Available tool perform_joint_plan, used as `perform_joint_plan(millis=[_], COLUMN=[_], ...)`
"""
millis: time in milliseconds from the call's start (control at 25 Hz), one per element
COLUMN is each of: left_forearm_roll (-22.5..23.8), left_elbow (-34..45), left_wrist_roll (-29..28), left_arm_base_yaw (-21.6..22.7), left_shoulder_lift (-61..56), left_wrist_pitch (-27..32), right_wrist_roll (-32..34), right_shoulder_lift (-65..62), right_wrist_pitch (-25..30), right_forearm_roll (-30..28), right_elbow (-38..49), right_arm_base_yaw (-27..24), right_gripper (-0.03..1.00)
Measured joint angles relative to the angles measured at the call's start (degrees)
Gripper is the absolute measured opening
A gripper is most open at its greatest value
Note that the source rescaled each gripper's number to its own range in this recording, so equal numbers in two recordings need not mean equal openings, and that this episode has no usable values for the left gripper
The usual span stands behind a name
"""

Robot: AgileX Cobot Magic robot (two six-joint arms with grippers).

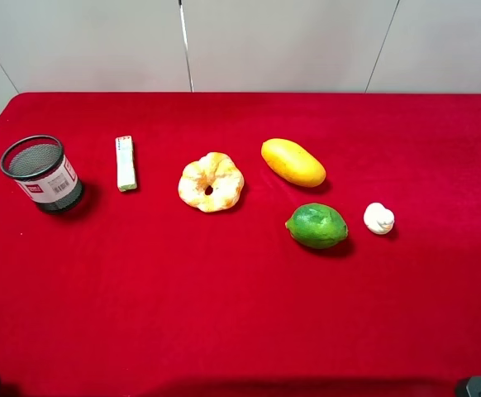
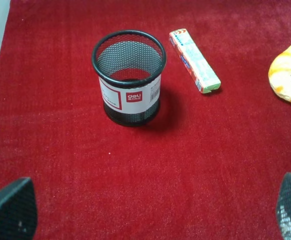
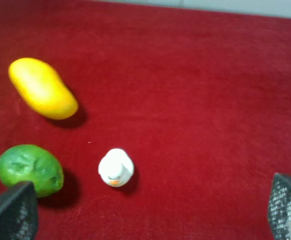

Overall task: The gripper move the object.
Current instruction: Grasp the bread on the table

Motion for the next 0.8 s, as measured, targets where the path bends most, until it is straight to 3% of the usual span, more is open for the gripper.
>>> perform_joint_plan(millis=[600,800], left_forearm_roll=[0.00,0.00], left_elbow=[0.00,0.00], left_wrist_roll=[0.00,0.00], left_arm_base_yaw=[0.00,0.00], left_shoulder_lift=[0.00,0.00], left_wrist_pitch=[0.00,0.00], right_wrist_roll=[-5.76,-7.29], right_shoulder_lift=[29.66,39.91], right_wrist_pitch=[-0.32,0.05], right_forearm_roll=[0.11,-0.49], right_elbow=[-14.40,-21.51], right_arm_base_yaw=[10.95,17.13], right_gripper=[1.00,1.00])
